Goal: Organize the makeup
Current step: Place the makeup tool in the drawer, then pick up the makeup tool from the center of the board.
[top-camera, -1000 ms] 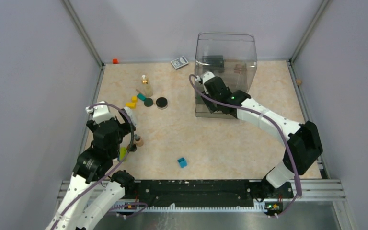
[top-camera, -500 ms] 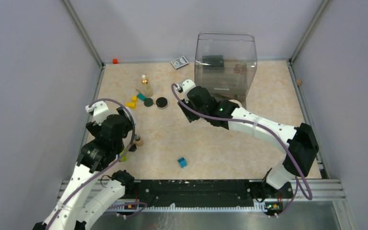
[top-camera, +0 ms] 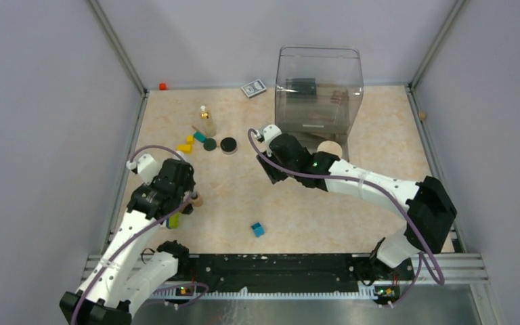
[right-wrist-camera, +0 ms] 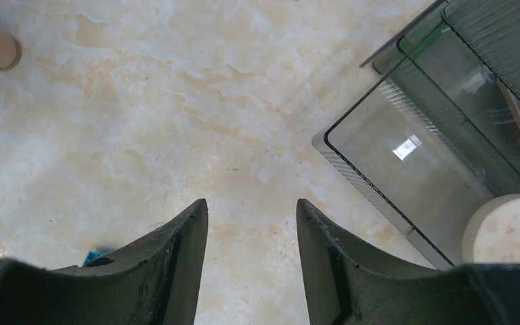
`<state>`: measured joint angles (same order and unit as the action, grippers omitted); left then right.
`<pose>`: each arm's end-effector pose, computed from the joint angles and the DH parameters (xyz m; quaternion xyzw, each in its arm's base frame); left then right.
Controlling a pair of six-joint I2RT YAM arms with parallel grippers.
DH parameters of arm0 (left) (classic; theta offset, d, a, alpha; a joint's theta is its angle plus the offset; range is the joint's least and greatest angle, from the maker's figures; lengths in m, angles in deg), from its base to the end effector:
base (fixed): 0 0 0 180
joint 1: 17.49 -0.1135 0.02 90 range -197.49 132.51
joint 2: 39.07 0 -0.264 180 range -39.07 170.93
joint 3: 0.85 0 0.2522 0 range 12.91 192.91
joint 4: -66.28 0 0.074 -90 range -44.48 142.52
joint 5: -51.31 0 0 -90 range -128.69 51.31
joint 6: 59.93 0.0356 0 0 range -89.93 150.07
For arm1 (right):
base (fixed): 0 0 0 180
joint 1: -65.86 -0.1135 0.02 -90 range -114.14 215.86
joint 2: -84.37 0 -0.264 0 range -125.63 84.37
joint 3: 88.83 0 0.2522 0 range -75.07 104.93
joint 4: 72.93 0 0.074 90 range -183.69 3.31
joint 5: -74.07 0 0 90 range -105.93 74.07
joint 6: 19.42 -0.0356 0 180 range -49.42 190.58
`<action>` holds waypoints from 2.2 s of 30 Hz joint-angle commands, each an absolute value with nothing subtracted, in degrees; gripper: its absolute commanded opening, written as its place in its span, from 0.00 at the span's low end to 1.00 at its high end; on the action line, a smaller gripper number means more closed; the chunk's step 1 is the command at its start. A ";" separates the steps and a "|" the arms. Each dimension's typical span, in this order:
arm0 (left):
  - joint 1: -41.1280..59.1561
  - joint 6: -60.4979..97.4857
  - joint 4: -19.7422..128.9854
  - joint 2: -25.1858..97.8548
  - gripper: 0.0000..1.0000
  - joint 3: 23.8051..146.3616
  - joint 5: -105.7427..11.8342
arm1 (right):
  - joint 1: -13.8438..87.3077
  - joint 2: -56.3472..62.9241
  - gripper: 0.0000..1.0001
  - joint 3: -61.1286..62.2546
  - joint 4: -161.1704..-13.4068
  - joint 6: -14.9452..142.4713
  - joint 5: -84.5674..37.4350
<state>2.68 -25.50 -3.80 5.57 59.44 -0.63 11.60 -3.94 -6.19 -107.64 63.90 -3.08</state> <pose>0.1337 -0.0257 0.2840 -0.3686 0.8273 0.0678 0.4185 0.2085 0.2762 0.2820 -0.3209 0.8443 0.1239 0.4109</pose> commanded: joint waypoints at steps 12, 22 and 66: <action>-25.27 -15.32 11.55 13.38 0.99 50.10 -24.43 | 12.08 2.78 0.50 -10.08 -104.44 62.85 -1.69; -28.56 -11.68 14.73 22.69 0.99 51.49 -31.12 | 12.29 3.07 0.50 -10.14 -104.44 62.20 -1.32; -28.47 -13.90 14.64 21.72 0.96 48.63 -40.60 | 12.38 2.28 0.50 -12.08 -103.50 60.82 -2.66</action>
<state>-28.42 -13.28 12.36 21.61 49.73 -39.84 12.04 0.78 -12.44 -105.06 61.39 -2.52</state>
